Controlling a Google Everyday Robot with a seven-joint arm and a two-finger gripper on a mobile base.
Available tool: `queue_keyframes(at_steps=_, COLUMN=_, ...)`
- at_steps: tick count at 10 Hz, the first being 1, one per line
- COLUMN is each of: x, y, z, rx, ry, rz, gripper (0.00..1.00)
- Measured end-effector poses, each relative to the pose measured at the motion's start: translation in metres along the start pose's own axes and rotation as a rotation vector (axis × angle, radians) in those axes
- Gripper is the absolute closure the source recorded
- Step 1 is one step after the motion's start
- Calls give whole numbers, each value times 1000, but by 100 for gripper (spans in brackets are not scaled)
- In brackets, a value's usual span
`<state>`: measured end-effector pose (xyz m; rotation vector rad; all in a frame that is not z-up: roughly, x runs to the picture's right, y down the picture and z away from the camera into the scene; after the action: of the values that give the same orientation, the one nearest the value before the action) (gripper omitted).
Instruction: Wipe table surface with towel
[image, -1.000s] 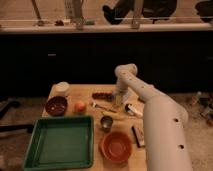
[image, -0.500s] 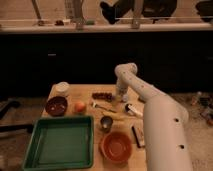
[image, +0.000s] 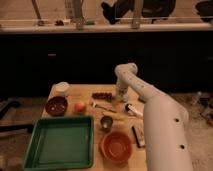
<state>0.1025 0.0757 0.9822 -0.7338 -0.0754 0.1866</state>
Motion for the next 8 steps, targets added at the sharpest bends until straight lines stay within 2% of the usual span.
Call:
queue_keyframes(at_steps=1, x=4, y=1, z=-8, rx=25, ry=-5, rz=-3, gripper=100)
queue_keyframes(at_steps=4, x=-3, y=2, z=-62, rx=122, ry=-43, rz=-41, gripper=100)
queue_keyframes(at_steps=6, x=-4, y=3, z=-89, rx=149, ry=-44, rz=-53, gripper=100)
queue_keyframes(at_steps=8, x=-8, y=2, z=-94, rx=147, ry=-36, rz=-69, gripper=100)
